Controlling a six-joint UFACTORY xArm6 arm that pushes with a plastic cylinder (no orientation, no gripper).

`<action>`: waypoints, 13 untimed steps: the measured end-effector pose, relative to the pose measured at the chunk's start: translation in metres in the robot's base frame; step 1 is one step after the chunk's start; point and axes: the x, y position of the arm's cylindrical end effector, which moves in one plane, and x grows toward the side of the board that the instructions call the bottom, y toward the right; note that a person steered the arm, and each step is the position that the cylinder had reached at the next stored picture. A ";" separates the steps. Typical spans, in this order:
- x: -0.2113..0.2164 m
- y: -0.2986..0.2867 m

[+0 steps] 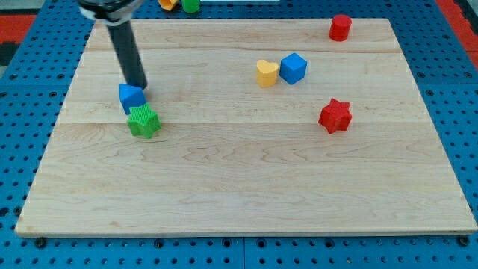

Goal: Slide the green star towards center right

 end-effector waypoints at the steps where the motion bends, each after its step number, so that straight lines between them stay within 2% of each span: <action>1: 0.018 0.048; 2: 0.035 0.041; 3: 0.040 -0.004; 4: 0.040 -0.020; 7: 0.040 -0.015; 8: 0.027 0.027; 9: 0.043 0.028; 10: 0.045 -0.043; 11: 0.098 -0.035; 12: 0.098 0.031; 13: 0.057 0.090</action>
